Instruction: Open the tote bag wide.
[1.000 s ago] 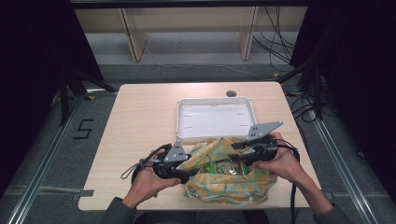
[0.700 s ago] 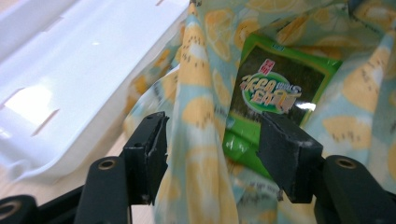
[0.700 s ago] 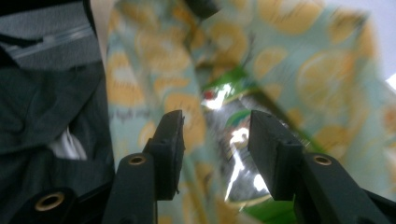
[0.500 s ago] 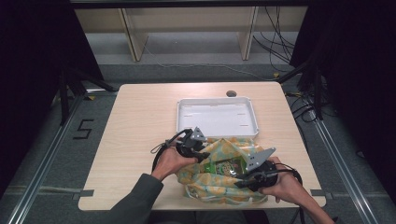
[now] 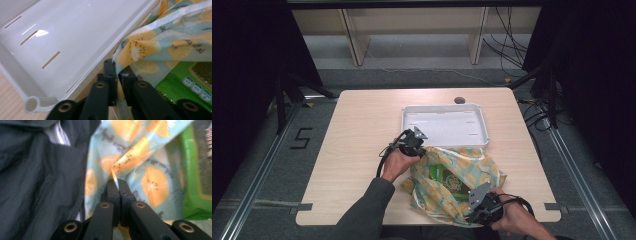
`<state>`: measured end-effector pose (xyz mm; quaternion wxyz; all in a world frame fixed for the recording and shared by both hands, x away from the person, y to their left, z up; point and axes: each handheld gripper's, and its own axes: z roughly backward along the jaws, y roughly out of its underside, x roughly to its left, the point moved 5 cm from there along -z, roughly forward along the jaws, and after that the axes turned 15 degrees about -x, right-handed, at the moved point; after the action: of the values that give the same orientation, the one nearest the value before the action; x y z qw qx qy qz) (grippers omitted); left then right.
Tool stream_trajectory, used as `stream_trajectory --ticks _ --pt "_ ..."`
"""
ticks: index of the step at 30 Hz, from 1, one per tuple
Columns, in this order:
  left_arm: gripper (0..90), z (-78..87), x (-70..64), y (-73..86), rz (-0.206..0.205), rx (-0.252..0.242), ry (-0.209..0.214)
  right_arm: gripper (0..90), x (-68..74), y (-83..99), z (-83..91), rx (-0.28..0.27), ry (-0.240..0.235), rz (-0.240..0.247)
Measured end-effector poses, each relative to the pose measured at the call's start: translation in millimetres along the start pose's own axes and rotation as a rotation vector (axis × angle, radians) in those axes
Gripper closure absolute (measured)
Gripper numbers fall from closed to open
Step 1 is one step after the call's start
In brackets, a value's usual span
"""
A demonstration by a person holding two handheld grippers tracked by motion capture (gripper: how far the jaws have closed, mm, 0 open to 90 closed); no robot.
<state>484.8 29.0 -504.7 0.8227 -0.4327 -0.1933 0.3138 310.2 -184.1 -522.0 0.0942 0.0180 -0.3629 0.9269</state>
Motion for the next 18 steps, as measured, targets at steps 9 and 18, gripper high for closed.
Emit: stream_trajectory --ticks 9,18 --pt "37.7 62.8 -23.9 -26.8 0.024 -0.131 0.077 54.4 -18.9 -38.6 54.8 -0.304 0.125 -0.091" --pt "32.6 86.4 -77.8 -10.5 0.059 -0.071 0.319 49.7 -59.3 -53.7 58.0 -0.308 0.34 -0.076"
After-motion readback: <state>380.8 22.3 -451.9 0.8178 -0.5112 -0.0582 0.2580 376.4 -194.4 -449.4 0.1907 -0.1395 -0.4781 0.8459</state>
